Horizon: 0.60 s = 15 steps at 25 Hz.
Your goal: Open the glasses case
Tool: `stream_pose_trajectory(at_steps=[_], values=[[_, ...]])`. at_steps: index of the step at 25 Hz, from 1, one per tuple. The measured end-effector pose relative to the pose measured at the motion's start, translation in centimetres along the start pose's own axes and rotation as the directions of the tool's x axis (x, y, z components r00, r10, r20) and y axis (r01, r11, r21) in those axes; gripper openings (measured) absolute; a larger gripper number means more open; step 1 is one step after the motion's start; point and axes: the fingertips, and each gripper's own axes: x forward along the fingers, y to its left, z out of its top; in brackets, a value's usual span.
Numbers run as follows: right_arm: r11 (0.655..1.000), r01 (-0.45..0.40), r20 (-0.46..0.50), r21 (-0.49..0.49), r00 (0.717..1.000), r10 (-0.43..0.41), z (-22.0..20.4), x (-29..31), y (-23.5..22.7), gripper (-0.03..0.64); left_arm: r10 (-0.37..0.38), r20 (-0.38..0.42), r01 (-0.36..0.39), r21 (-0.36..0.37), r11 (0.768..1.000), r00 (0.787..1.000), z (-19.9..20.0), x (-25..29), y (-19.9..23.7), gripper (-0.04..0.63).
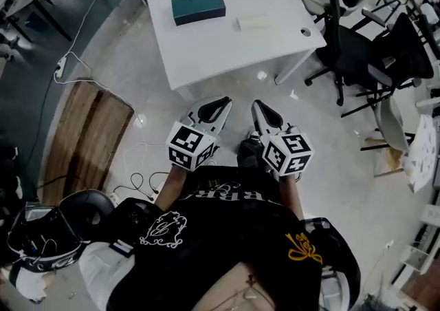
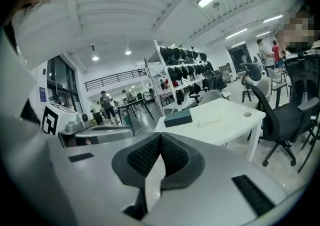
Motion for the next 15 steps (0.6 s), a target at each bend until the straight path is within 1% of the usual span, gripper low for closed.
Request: stream_pose_trajectory(at_steps=[3, 6, 11, 15], values=[[0.999, -0.023, -0.021, -0.03, 1.0, 0.023, 1.8, 0.7, -4.0, 0.012, 0.039, 0.006, -0.039, -0.012, 0.999, 0.999, 1.3, 4.0, 0.0, 0.037], [0.997, -0.055, -0.032, -0.057, 0.998, 0.053, 4.6, 1.4, -7.7, 0.012, 0.081, 0.024, -0.08, -0.027, 0.996, 0.996, 3.4, 7.8, 0.2, 0.037], [0.993, -0.103, -0.038, -0.053, 0.994, 0.101, 7.5, 2.0, -13.9, 0.014, 0.143, 0.023, -0.143, -0.026, 0.989, 0.989, 5.3, 13.7, -0.4, 0.037], [0.989, -0.143, -0.044, -0.044, 0.989, 0.141, 8.4, 2.4, -17.4, 0.014, 0.206, 0.012, -0.205, -0.037, 0.978, 0.979, 5.7, 16.6, -0.6, 0.037]])
